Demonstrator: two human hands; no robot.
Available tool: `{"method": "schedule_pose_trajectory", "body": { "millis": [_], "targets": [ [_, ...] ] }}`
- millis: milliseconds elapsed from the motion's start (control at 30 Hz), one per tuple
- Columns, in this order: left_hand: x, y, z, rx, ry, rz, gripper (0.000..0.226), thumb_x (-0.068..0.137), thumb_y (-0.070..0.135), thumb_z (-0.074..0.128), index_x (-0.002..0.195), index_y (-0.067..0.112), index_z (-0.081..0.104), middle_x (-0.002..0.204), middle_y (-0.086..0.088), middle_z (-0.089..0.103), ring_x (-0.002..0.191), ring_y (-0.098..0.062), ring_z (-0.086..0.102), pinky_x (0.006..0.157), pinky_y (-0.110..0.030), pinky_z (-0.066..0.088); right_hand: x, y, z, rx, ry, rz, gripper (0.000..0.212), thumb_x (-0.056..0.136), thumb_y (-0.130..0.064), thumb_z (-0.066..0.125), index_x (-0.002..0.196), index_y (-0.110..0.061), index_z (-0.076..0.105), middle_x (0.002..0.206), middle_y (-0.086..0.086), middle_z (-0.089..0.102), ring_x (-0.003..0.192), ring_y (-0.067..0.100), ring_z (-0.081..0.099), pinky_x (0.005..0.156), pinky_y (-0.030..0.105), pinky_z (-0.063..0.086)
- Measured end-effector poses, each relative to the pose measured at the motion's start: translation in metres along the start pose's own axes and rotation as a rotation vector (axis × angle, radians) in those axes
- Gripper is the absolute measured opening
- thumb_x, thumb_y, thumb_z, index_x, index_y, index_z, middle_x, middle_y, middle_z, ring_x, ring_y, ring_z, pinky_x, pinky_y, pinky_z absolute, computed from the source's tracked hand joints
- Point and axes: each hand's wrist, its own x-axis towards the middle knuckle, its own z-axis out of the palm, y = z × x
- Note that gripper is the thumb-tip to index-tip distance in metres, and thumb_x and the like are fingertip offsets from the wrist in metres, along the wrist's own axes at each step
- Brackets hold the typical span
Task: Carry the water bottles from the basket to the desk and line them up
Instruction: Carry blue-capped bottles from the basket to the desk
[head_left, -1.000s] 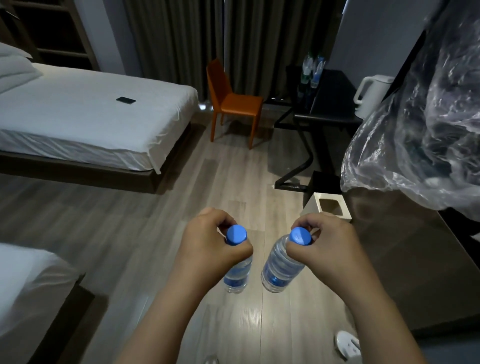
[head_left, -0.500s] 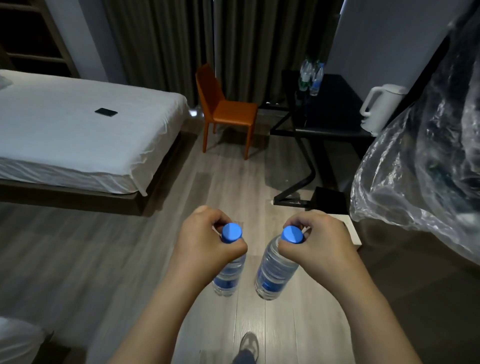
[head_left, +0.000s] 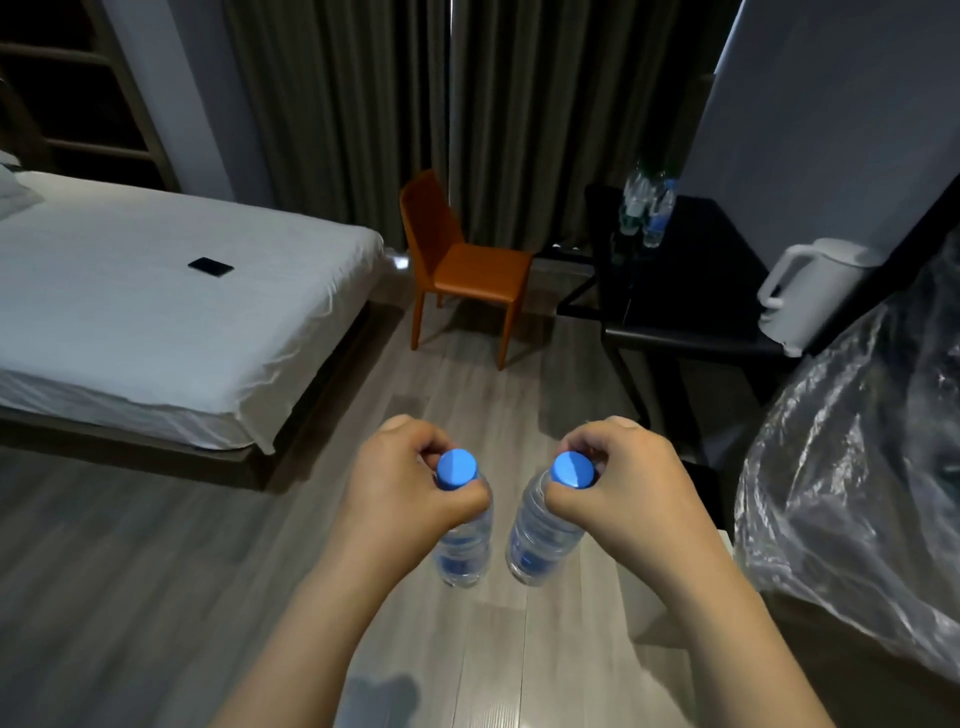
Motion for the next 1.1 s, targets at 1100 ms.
{"method": "schedule_pose_trajectory", "body": {
  "millis": [1100],
  "targets": [
    [0.457,0.003,0.154,-0.049,-0.104,0.103,0.019,0.053,0.025,0.075,0.067,0.025,0.062,0.075,0.009,0.056,0.066,-0.001,0.057,0.053,-0.007,0.041,0.443,0.102,0.002,0.018,0.046,0.153,0.018,0.063,-0.025,0.076,0.075,-0.030,0.064,0.083,-0.013,0.058,0.071,0.005,0.060,0.063,0.025,0.055]
  ]
}}
